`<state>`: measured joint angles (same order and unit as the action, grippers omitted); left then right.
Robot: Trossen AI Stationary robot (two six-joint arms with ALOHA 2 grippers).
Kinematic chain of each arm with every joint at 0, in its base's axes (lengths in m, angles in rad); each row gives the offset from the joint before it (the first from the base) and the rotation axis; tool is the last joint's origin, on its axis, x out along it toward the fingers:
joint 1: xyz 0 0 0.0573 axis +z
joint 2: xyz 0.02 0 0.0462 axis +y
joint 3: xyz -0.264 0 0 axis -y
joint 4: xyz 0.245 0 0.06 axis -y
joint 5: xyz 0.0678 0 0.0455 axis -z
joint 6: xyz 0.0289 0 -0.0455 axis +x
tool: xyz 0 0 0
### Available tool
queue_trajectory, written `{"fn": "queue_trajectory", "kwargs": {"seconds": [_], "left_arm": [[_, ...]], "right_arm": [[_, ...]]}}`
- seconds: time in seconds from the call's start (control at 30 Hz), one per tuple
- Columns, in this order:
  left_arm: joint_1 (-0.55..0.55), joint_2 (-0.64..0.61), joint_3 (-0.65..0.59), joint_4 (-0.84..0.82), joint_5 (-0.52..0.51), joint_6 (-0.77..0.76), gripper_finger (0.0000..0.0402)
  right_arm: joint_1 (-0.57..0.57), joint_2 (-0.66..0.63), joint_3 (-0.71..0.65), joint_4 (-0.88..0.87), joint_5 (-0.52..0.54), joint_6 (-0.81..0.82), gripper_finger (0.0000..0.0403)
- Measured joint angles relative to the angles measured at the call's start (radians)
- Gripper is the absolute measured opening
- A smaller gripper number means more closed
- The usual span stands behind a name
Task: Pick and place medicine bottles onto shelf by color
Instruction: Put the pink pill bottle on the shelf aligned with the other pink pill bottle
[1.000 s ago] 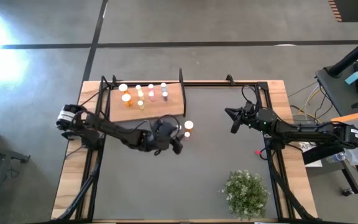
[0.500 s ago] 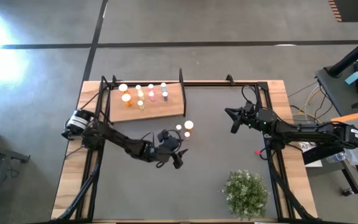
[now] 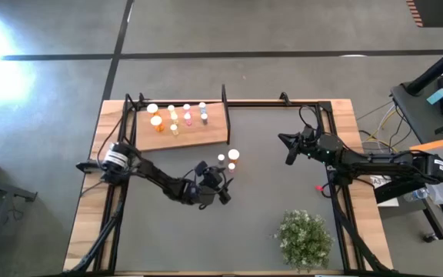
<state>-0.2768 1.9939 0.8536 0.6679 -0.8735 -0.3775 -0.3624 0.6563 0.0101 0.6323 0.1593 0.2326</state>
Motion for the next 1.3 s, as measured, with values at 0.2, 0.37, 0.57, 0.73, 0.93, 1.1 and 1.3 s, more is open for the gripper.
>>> {"fn": "queue_trajectory", "kwargs": {"seconds": [0.2, 0.37, 0.57, 0.73, 0.93, 1.1, 1.3], "left_arm": [[0.005, 0.058, -0.002, 0.122, -0.041, 0.08, 0.0224], [0.024, 0.08, -0.001, 0.184, -0.048, 0.158, 0.0224], [0.065, 0.08, 0.002, 0.185, -0.039, 0.154, 0.0224], [0.098, 0.08, 0.01, 0.186, 0.02, 0.153, 0.0224], [0.117, 0.08, 0.011, 0.185, 0.072, 0.157, 0.0222], [0.121, 0.08, 0.016, 0.186, 0.076, 0.186, 0.0194], [0.13, 0.08, 0.025, 0.187, 0.078, 0.209, 0.0144]], "right_arm": [[0.0, 0.0, 0.0, 0.0, 0.0, 0.0, 0.0009], [0.0, 0.0, 0.0, 0.0, 0.0, 0.0, 0.0009], [0.0, 0.0, 0.0, 0.0, 0.0, 0.0, 0.0009], [0.0, 0.0, 0.0, 0.0, 0.0, 0.0, 0.0009], [0.0, 0.0, 0.0, 0.0, 0.0, 0.0, 0.0009], [0.0, 0.0, 0.0, 0.0, 0.0, 0.0, 0.0009], [0.0, 0.0, 0.0, 0.0, 0.0, 0.0, 0.0009]]}}
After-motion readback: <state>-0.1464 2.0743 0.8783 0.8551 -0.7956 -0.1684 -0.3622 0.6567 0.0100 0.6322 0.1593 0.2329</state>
